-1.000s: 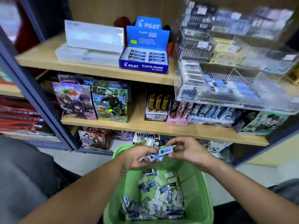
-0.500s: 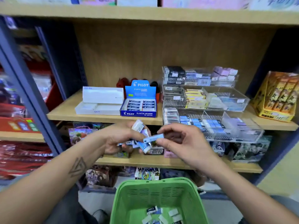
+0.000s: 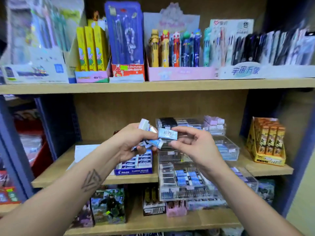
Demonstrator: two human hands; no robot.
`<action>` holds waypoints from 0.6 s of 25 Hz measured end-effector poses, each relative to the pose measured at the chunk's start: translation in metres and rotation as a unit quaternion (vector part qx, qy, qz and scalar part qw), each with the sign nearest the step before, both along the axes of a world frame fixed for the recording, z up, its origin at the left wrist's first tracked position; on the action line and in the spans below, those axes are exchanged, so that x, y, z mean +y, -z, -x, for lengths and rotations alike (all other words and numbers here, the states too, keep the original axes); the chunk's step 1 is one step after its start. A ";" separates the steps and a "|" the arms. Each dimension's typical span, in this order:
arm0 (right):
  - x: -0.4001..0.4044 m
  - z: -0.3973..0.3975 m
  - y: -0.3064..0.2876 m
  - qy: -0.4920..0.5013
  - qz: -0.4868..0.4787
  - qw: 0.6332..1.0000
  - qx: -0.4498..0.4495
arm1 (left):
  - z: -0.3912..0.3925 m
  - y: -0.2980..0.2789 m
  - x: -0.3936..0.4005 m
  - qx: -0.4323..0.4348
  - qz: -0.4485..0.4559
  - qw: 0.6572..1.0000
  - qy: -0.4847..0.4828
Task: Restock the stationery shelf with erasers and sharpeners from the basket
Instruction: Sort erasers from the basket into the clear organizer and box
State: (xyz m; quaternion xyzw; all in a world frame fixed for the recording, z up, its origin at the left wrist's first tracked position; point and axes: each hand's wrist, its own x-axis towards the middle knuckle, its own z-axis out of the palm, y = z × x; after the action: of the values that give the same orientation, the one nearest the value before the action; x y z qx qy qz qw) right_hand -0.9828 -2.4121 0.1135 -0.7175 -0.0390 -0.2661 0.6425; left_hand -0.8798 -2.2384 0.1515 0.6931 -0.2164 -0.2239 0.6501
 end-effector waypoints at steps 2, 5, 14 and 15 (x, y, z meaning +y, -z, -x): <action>-0.012 -0.007 -0.005 0.028 0.043 0.999 0.011 | -0.008 -0.005 -0.015 -0.006 -0.008 1.000 -0.004; -0.038 -0.023 -0.015 0.079 0.081 0.993 0.017 | -0.027 -0.013 -0.042 -0.008 -0.011 1.000 -0.014; -0.135 -0.089 -0.051 0.287 0.293 0.905 0.113 | -0.093 -0.030 -0.119 0.016 0.000 0.999 -0.035; -0.141 -0.095 -0.051 0.284 0.320 0.895 0.129 | -0.099 -0.029 -0.126 0.009 -0.004 0.999 -0.034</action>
State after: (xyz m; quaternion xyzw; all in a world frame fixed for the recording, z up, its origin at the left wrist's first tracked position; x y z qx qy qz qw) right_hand -0.8874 -2.5534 0.1647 -0.8931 0.1664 -0.3151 0.2747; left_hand -0.7808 -2.3644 0.1807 0.7007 -0.1855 -0.2090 0.6565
